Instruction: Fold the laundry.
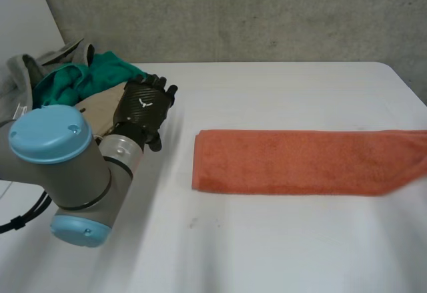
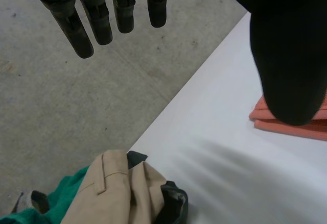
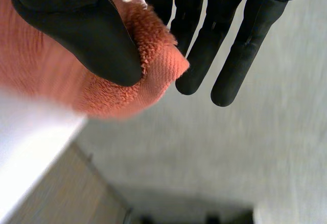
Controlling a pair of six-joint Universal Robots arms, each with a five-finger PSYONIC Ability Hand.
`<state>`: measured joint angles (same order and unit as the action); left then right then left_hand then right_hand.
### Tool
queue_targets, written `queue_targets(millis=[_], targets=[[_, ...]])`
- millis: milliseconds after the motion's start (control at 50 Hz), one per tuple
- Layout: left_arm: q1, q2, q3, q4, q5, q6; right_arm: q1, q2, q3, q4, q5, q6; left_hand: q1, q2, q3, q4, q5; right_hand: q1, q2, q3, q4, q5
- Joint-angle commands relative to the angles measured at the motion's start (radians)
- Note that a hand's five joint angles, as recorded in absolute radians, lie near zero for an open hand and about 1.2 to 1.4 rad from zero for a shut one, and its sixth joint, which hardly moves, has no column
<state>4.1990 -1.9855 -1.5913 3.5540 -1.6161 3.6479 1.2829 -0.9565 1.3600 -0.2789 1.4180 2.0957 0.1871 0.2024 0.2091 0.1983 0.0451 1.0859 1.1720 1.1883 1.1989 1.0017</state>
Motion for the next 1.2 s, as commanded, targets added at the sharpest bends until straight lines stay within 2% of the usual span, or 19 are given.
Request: queue_targets(millis=[20, 120, 140, 220, 380, 500, 520, 580, 600, 680, 800, 900, 980, 1040, 1060, 1080, 1100, 1120, 1200], targets=[[0.036, 0.040, -0.047, 0.000, -0.001, -0.002, 0.317, -0.076, 0.024, -0.074, -0.063, 0.046, -0.006, -0.021, -0.028, -0.017, -0.038, 0.310, 0.224, 0.208, 0.197, 0.220], [0.041, 0.060, -0.076, 0.000, 0.001, -0.002, 0.547, -0.077, 0.039, -0.097, -0.155, 0.060, -0.006, -0.021, -0.028, -0.017, -0.038, 0.310, 0.224, 0.208, 0.197, 0.220], [0.041, 0.065, -0.084, 0.000, 0.001, -0.002, 0.629, -0.062, 0.042, -0.101, -0.192, 0.061, -0.006, -0.021, -0.028, -0.017, -0.038, 0.310, 0.224, 0.208, 0.197, 0.220], [0.041, 0.068, -0.096, 0.000, 0.001, -0.002, 0.789, 0.025, 0.038, -0.106, -0.269, 0.038, -0.006, -0.021, -0.028, -0.017, -0.038, 0.310, 0.224, 0.208, 0.197, 0.220], [0.027, 0.053, -0.098, 0.003, 0.002, -0.002, 0.914, 0.177, 0.010, -0.112, -0.292, 0.015, -0.006, -0.021, -0.028, -0.017, -0.038, 0.310, 0.224, 0.208, 0.197, 0.220], [0.010, 0.036, -0.070, 0.009, 0.001, 0.005, 0.911, 0.150, 0.047, -0.111, -0.297, 0.033, -0.006, -0.021, -0.028, -0.017, -0.038, 0.310, 0.224, 0.208, 0.197, 0.220], [-0.002, 0.030, -0.050, 0.012, 0.002, 0.005, 0.908, 0.128, 0.069, -0.112, -0.298, 0.046, -0.006, -0.021, -0.028, -0.017, -0.038, 0.122, 0.036, 0.020, 0.010, 0.032], [-0.022, 0.011, -0.012, 0.013, 0.001, 0.003, 0.905, 0.073, 0.112, -0.112, -0.284, 0.088, -0.006, -0.021, -0.028, -0.017, -0.038, -0.798, -0.884, -0.901, -0.911, -0.889], [-0.036, -0.008, 0.016, 0.013, 0.001, 0.001, 0.882, 0.014, 0.146, -0.112, -0.280, 0.130, -0.006, -0.021, -0.028, -0.017, -0.038, -0.911, -0.997, -1.014, -1.024, -1.002], [-0.072, -0.067, 0.101, 0.013, -0.002, 0.003, 0.743, -0.137, 0.220, -0.099, -0.258, 0.297, -0.006, -0.021, -0.028, -0.017, -0.038, -0.911, -0.997, -1.014, -1.024, -1.002], [-0.135, -0.156, 0.209, 0.011, -0.008, 0.006, 0.612, -0.189, 0.298, -0.033, -0.211, 0.492, -0.006, -0.021, -0.028, -0.017, -0.038, -0.911, -0.997, -1.014, -1.024, -1.002], [-0.160, -0.191, 0.235, 0.011, -0.008, 0.005, 0.521, -0.174, 0.318, 0.078, -0.180, 0.472, -0.006, -0.021, -0.028, -0.017, -0.038, -0.911, -0.997, -1.014, -1.024, -1.002], [-0.163, -0.194, 0.228, 0.009, -0.008, 0.003, 0.449, -0.117, 0.321, 0.124, -0.139, 0.362, -0.003, -0.018, -0.025, -0.014, -0.035, -0.911, -0.997, -1.014, -1.024, -1.002], [-0.166, -0.196, 0.223, 0.005, -0.010, 0.003, 0.421, -0.079, 0.306, 0.136, -0.088, 0.255, -0.003, -0.018, -0.025, -0.014, -0.035, -0.653, -0.739, -0.755, -0.766, -0.743], [-0.165, -0.196, 0.221, 0.003, -0.010, 0.003, 0.420, -0.071, 0.303, 0.138, -0.076, 0.230, -0.003, -0.018, -0.025, -0.014, -0.035, -0.466, -0.552, -0.568, -0.579, -0.556], [-0.162, -0.194, 0.214, 0.000, -0.008, 0.003, 0.421, -0.064, 0.294, 0.136, -0.054, 0.204, -0.003, -0.018, -0.025, -0.014, -0.035, -0.048, -0.134, -0.150, -0.161, -0.138], [-0.160, -0.191, 0.208, 0.002, -0.008, 0.005, 0.423, -0.062, 0.286, 0.133, -0.039, 0.199, -0.003, -0.018, -0.025, -0.014, -0.035, 0.194, 0.108, 0.092, 0.082, 0.104], [-0.160, -0.187, 0.200, 0.002, -0.008, 0.005, 0.424, -0.062, 0.277, 0.130, -0.025, 0.199, -0.003, -0.018, -0.025, -0.014, -0.035, 0.309, 0.223, 0.207, 0.196, 0.219], [-0.154, -0.165, 0.175, 0.000, -0.008, 0.005, 0.432, -0.076, 0.228, 0.106, 0.053, 0.193, -0.003, -0.018, -0.025, -0.014, -0.035, 0.310, 0.224, 0.208, 0.197, 0.220]])
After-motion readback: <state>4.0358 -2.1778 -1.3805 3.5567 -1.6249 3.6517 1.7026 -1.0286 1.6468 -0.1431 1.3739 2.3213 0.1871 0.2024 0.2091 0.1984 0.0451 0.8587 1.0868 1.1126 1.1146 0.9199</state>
